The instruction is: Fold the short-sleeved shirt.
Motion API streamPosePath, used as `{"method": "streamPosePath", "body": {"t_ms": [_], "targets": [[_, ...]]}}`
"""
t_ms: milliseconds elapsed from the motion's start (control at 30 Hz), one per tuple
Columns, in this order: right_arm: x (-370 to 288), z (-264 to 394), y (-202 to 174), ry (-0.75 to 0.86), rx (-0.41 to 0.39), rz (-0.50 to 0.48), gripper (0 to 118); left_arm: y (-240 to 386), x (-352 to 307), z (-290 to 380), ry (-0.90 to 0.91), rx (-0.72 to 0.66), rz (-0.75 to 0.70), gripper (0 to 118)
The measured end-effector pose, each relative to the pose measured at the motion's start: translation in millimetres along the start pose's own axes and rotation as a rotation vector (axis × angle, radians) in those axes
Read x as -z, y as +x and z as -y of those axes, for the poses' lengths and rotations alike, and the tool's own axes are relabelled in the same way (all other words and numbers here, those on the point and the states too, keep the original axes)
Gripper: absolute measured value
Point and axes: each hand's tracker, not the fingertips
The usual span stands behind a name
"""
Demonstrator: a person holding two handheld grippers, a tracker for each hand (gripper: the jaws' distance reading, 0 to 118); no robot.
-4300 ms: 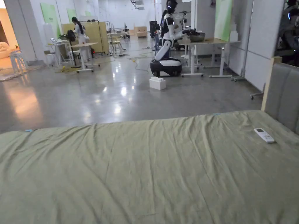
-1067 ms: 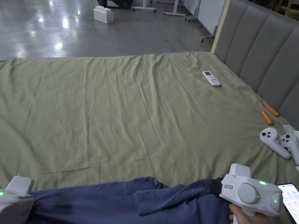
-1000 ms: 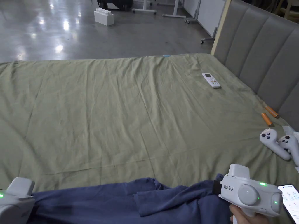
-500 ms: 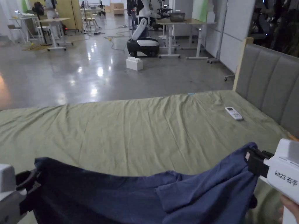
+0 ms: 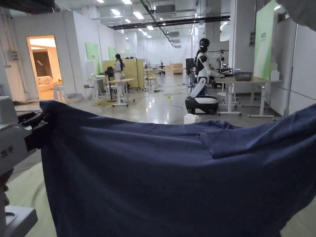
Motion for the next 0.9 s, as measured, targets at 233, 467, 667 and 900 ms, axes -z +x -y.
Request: {"method": "streamPosePath", "body": {"t_ms": [233, 467, 667, 900], "targets": [[13.7, -45.1, -20.3, 0.07, -0.095, 0.024, 5, -18.0, 5.3, -26.3, 0.069, -0.065, -0.032, 4], [40.2, -55.0, -29.1, 0.074, -0.138, 0.065, 5, -15.1, 35.9, -26.7, 0.065, -0.036, -0.06, 4], [65.5, -48.0, -29.3, 0.046, -0.135, 0.064, 5, -12.2, 70.1, -15.7, 0.033, -0.052, -0.066, 4], [117.7, -32.2, -30.0, 0.015, -0.224, 0.096, 5, -4.0, 122.1, 3.9, -0.043, -0.012, -0.058, 4]]}}
